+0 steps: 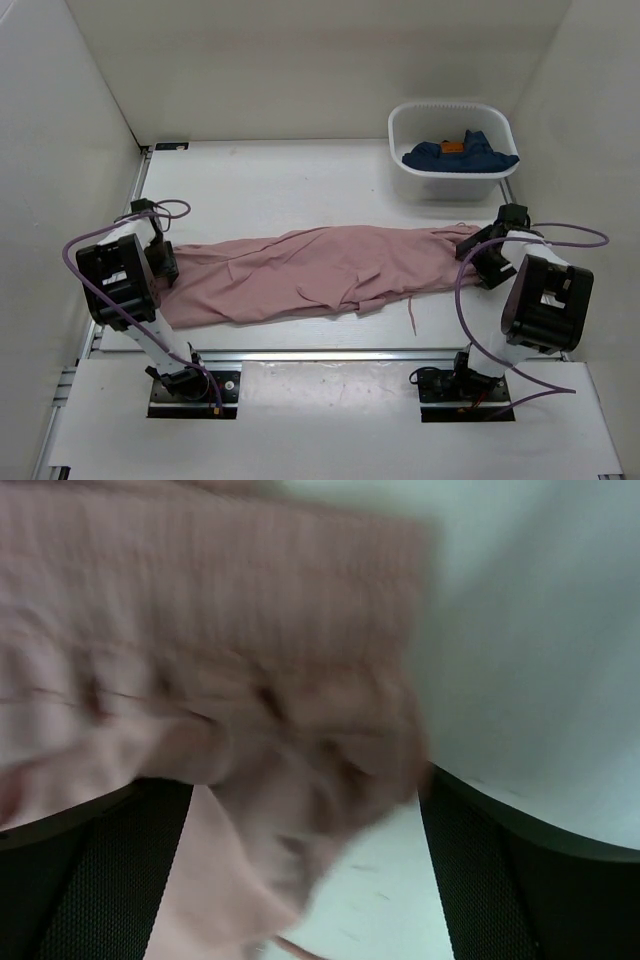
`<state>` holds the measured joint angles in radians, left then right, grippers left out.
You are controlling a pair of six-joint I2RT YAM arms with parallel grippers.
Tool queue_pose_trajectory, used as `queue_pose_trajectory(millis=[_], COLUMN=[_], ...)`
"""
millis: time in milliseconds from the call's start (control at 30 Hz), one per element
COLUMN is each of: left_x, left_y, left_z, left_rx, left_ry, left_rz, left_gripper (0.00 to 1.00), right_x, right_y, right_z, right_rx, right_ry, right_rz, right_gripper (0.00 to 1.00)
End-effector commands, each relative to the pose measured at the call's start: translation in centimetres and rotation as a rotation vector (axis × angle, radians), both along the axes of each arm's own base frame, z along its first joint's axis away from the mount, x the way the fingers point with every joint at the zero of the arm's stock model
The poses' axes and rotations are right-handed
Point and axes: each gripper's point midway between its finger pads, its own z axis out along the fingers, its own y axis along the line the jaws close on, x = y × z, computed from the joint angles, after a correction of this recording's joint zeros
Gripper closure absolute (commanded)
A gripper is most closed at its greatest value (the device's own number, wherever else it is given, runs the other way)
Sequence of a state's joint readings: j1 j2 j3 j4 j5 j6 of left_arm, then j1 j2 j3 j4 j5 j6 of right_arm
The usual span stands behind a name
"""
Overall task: Fold and stack the trousers
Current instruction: Fold the trousers
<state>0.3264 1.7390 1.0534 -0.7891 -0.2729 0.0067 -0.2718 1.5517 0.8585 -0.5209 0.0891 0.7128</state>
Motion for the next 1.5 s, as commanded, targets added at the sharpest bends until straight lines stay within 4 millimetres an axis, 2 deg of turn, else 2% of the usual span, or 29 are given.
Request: queue_pose_trajectory(millis=[0,33,133,167,233,267,333,400,433,467,500,533,600,633,667,733,767,833,867,900,933,967,1000,1033,1100,1167,1267,1400,1467], left_x=[-0.7,-0.7,-1.0,-1.0,-1.0,-0.8,-0.5,-0.1,0.1,0.3,0.8,0.6,1.0,1.1,1.2,1.4,1.7,1.4,1.9,2.2,2.5,3.0,3.0,3.1,3.7,3.9,4.3,4.8,4.8], left_y=[-0.5,-0.5,-0.4,-0.4,-0.4,-0.6,-0.5,-1.0,-1.1,-1.4,-1.7,-2.0,-3.0,-3.3,-3.7,-4.6,-4.6,-5.1,-5.3,-5.2,-5.2,-5.0,-5.0,-5.1,-5.0,-5.0,-4.8,-4.7,-4.7], left_z=[0.8,0.8,0.9,0.9,0.9,1.1,1.3,1.6,1.8,1.8,2.0,1.8,1.8,1.8,1.6,1.3,1.2,0.5,0.6,0.5,0.7,0.8,0.7,0.7,1.0,0.8,0.9,1.1,1.1], left_rx=[-0.009,-0.009,0.0,0.0,0.0,0.0,0.003,0.003,-0.008,-0.008,-0.005,-0.011,-0.011,-0.011,-0.014,-0.016,-0.007,-0.015,-0.005,-0.005,-0.003,0.007,0.004,0.013,0.015,0.014,0.022,0.025,0.025], left_ry=[-0.01,-0.01,-0.007,-0.007,-0.007,-0.007,-0.016,-0.016,-0.023,-0.023,-0.033,-0.014,-0.013,-0.013,-0.004,0.005,0.012,0.048,0.045,0.047,0.038,0.034,0.046,0.048,0.042,0.048,0.05,0.04,0.039], left_rz=[0.005,0.005,0.007,0.007,0.007,-0.003,-0.003,-0.024,-0.026,-0.035,-0.052,-0.061,-0.098,-0.11,-0.124,-0.156,-0.164,-0.181,-0.192,-0.192,-0.192,-0.191,-0.191,-0.199,-0.199,-0.199,-0.198,-0.198,-0.198], left_gripper=[0.35,0.35,0.35,0.35,0.35,0.35,0.35,0.35,0.35,0.35,0.35,0.35,0.35,0.35,0.35,0.35,0.35,0.35,0.35,0.35,0.35,0.35,0.35,0.35,0.35,0.35,0.35,0.35,0.35], right_x=[5.3,5.0,4.4,3.9,2.7,2.2,1.9,2.8,1.9,1.7,1.8,1.5,2.6,2.2,2.9,3.1,3.2,4.2,3.1,3.3,2.8,2.4,2.3,1.3,1.1,0.2,-0.6,-3.0,-4.2], right_y=[0.6,0.9,1.1,0.9,0.0,-0.4,-1.3,-4.3,-5.0,-6.3,-6.5,-8.2,-5.9,-4.7,-1.3,3.5,9.2,16.1,21.2,24.3,29.7,31.6,34.2,36.6,39.3,39.4,41.1,44.7,46.0], right_z=[-0.1,-0.6,-2.1,-2.8,-3.1,-3.2,-2.7,0.6,2.0,4.8,7.0,11.0,14.8,16.1,17.5,18.9,19.0,18.2,17.9,15.8,18.0,18.3,16.4,16.5,16.2,14.1,12.8,10.1,9.7], right_rx=[0.063,0.085,0.101,0.093,0.069,0.06,0.028,-0.133,-0.204,-0.315,-0.42,-0.591,-0.729,-0.776,-0.871,-0.936,-0.942,-0.898,-0.894,-0.941,-0.913,-0.946,-0.981,-0.991,-0.969,-0.978,-0.839,-0.713,-0.708], right_ry=[-0.209,-0.181,-0.11,-0.072,0.003,0.02,0.03,-0.018,0.017,0.003,0.009,0.008,-0.025,-0.027,-0.064,-0.123,-0.202,-0.269,-0.307,-0.285,-0.398,-0.405,-0.393,-0.414,-0.453,-0.409,-0.421,-0.381,-0.358], right_rz=[-0.019,-0.025,-0.021,-0.029,-0.057,-0.063,-0.069,-0.083,-0.081,-0.085,-0.049,-0.061,0.072,0.114,0.223,0.334,0.475,0.545,0.672,0.73,0.78,0.823,0.871,0.947,0.991,1.081,1.17,1.384,1.516], right_gripper=[0.07,0.17,0.35,0.63,0.92,1.0,1.0,1.0,1.0,1.0,1.0,1.0,1.0,1.0,1.0,1.0,1.0,1.0,1.0,1.0,1.0,1.0,1.0,1.0,1.0,1.0,1.0,1.0,0.86])
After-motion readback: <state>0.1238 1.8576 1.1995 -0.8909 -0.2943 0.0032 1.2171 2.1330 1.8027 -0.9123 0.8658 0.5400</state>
